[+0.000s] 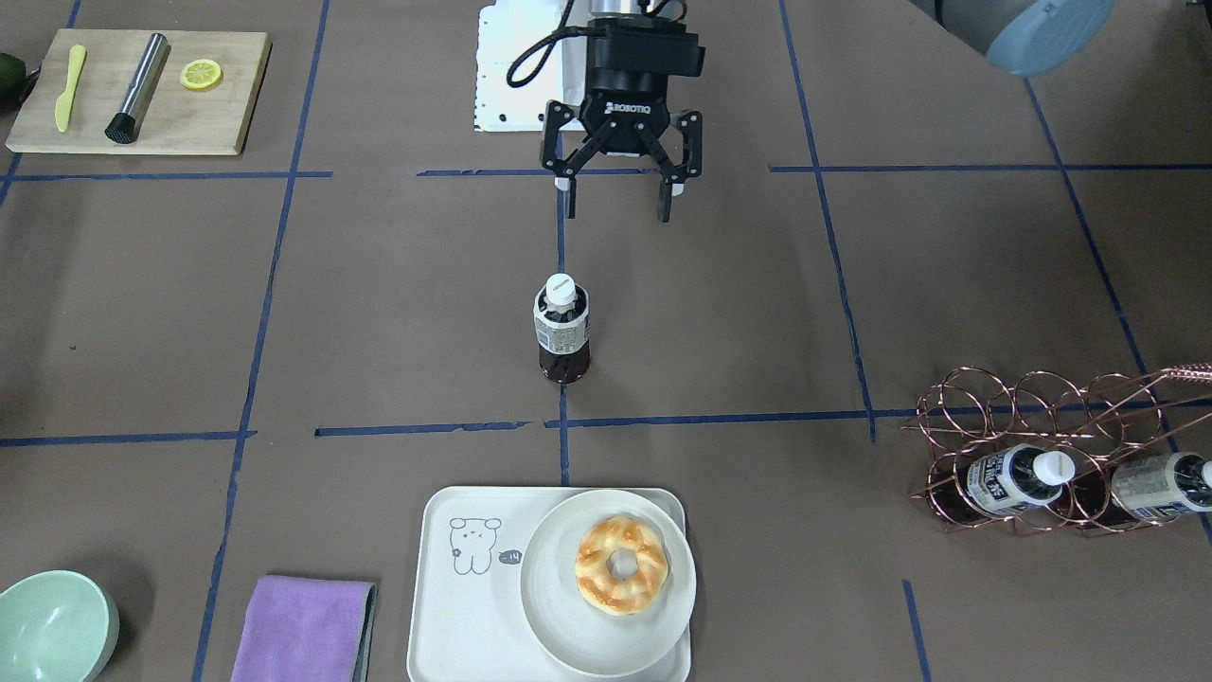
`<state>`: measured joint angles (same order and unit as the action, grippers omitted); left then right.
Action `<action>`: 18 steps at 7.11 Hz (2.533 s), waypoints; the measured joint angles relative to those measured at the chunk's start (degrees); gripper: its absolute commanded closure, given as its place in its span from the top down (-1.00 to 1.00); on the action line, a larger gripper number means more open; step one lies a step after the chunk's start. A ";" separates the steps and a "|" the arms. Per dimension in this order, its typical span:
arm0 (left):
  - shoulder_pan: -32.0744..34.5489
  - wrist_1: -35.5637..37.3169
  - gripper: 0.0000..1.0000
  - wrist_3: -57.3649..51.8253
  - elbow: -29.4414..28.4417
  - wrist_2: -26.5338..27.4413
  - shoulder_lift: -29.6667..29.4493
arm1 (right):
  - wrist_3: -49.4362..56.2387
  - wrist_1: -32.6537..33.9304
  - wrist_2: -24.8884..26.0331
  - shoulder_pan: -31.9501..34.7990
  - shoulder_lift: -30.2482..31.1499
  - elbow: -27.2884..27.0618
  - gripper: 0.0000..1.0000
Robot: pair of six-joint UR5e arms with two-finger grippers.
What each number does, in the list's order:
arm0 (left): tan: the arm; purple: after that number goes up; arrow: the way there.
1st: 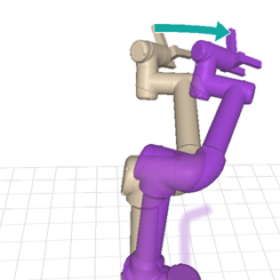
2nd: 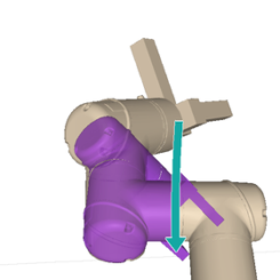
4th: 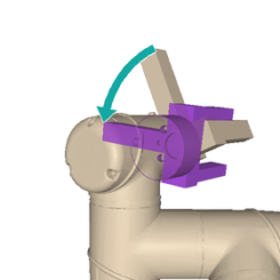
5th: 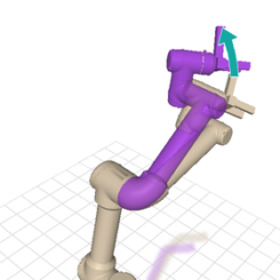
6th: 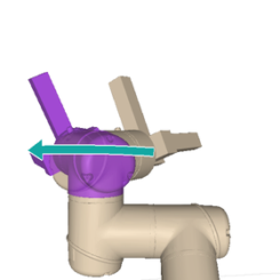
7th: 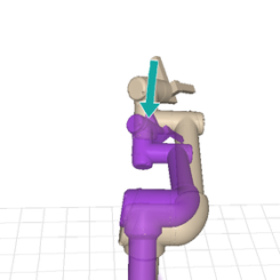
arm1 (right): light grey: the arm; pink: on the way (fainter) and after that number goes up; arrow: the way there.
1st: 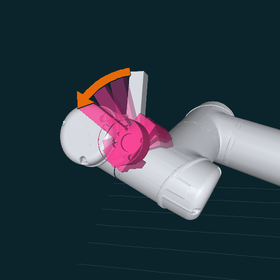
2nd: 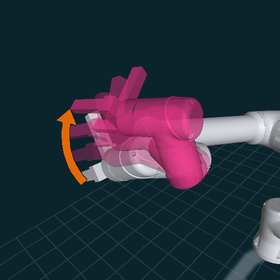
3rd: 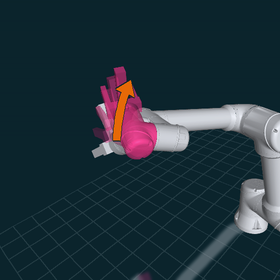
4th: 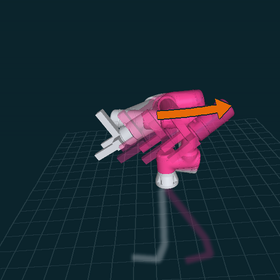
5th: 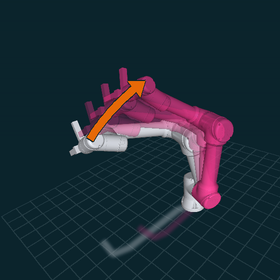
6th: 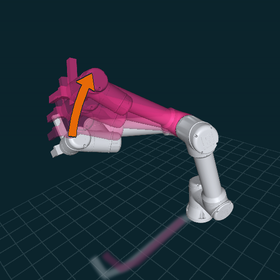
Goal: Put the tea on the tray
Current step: 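Set the tea bottle upright on the table and withdraw the left arm, then reach the right gripper over the standing tea bottle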
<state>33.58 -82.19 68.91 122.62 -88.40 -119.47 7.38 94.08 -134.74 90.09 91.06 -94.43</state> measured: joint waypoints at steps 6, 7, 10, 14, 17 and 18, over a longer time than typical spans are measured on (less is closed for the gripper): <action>36.87 11.62 1.00 -57.03 -6.20 -38.63 20.26 | 0.02 -0.03 -0.08 0.00 0.08 -0.11 1.00; 42.77 10.57 1.00 -68.62 -12.15 -39.94 23.17 | -0.01 -0.03 -0.14 0.00 0.06 -0.34 1.00; 52.34 -1.04 1.00 -79.62 -26.89 -41.79 29.17 | -0.27 0.02 -1.41 -0.10 -0.02 -2.97 0.98; 54.35 -4.03 1.00 -75.86 -29.13 -46.91 32.03 | -6.25 0.36 -3.34 -5.61 -1.40 -11.46 0.99; 54.40 -4.29 1.00 -75.64 -28.84 -46.95 32.25 | -26.71 0.82 -3.22 -17.66 -13.44 -14.64 0.99; 54.40 -4.42 1.00 -75.59 -28.79 -46.93 32.22 | -35.07 0.84 -2.76 -22.13 -18.61 -14.77 0.99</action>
<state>87.98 -86.61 -6.68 93.83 -135.33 -87.25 -27.69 94.91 -137.50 67.95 72.45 -109.20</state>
